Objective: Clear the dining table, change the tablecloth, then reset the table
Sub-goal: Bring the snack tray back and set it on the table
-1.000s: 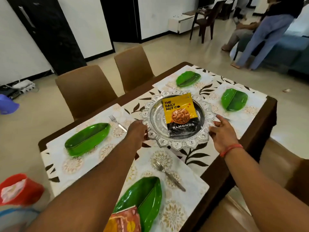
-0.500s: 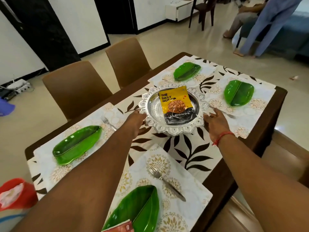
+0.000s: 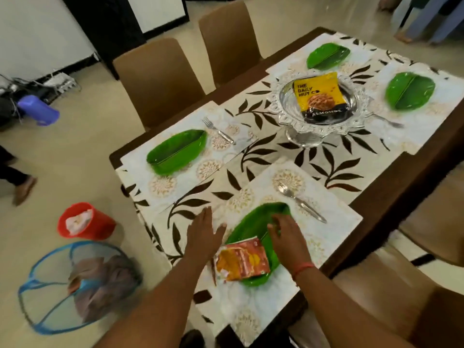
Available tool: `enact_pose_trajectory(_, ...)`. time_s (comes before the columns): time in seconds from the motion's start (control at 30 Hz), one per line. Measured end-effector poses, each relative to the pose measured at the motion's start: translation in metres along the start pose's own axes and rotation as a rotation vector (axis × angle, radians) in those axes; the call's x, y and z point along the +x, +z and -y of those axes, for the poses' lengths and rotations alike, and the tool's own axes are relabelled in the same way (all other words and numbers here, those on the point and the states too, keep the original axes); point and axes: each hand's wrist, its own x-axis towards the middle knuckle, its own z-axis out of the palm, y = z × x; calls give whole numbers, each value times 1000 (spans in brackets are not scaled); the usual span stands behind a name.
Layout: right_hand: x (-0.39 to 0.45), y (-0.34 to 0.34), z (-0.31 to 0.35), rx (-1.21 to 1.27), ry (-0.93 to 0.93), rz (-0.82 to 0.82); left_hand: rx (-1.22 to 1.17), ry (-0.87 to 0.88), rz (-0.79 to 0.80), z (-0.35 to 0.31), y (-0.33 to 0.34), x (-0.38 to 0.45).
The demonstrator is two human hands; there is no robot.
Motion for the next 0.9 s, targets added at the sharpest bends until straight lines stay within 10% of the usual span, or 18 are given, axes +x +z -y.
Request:
enact_pose_trajectory(0.23, -44, 47, 58, -393, 121, 204, -74, -33, -108, 48, -2, -74)
enact_pose_trajectory(0.47, -55, 37, 81, -268, 319, 187, -384, -224, 80, 52, -11, -101)
enact_pose_trajectory(0.9, -53, -24, 101, 670, 461, 68, -945, -333, 158, 15, -41, -61)
